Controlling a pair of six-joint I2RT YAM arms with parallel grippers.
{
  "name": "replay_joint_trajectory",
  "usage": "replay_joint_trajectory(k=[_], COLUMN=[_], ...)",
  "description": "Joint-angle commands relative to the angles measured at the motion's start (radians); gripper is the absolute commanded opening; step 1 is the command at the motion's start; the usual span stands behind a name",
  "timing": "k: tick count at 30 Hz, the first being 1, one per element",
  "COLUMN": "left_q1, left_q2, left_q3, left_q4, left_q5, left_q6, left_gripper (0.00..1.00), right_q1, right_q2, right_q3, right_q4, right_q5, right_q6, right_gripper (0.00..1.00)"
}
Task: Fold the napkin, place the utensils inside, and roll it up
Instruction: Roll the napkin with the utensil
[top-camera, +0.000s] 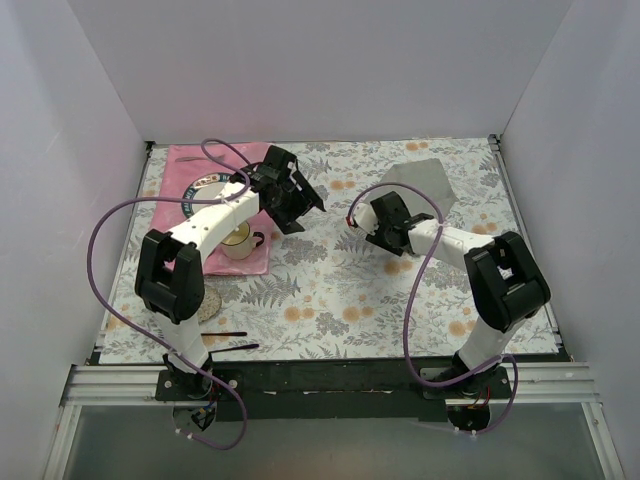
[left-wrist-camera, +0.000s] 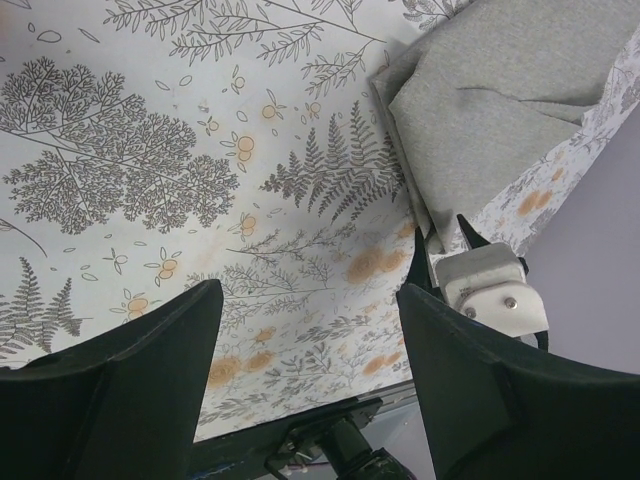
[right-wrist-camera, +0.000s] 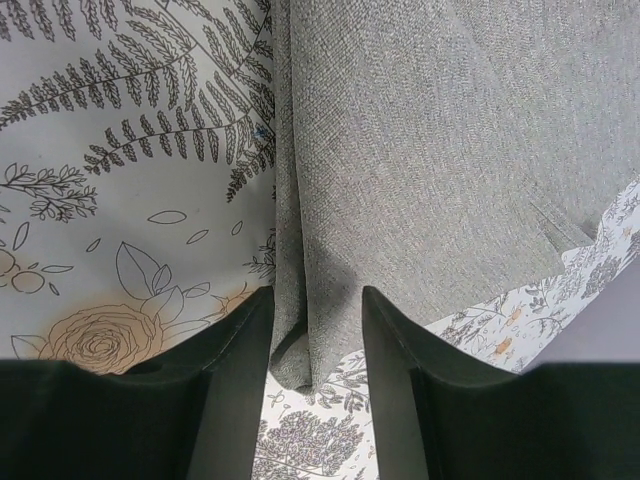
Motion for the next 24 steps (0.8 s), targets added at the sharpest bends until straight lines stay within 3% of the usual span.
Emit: replay_joint_trajectory(k=[1,14,24], left_q1=[0.001,0.017,0.026], left_q2=[-0.086,-0.077,-0.067], left_q3=[-0.012,-0.020,-0.033], left_q4=[0.024,0.037,0.054], left_q5=[0.005,0.016,0.030], left_q6=[-0.019,-0.021,-0.016], left_gripper=[0.70,0.70,0.70], right_q1=[0.009,0.032,0.033], right_q2=[0.021,0.055,0.104], right_q3=[0.001,-0.051,-0.076], right_q4=[0.061,0.101,0.153], right_q5=[0.034,0.096,0.145], right_q6=[-0.006,0.011,0.018], right_gripper=[0.47,0.45,0.35])
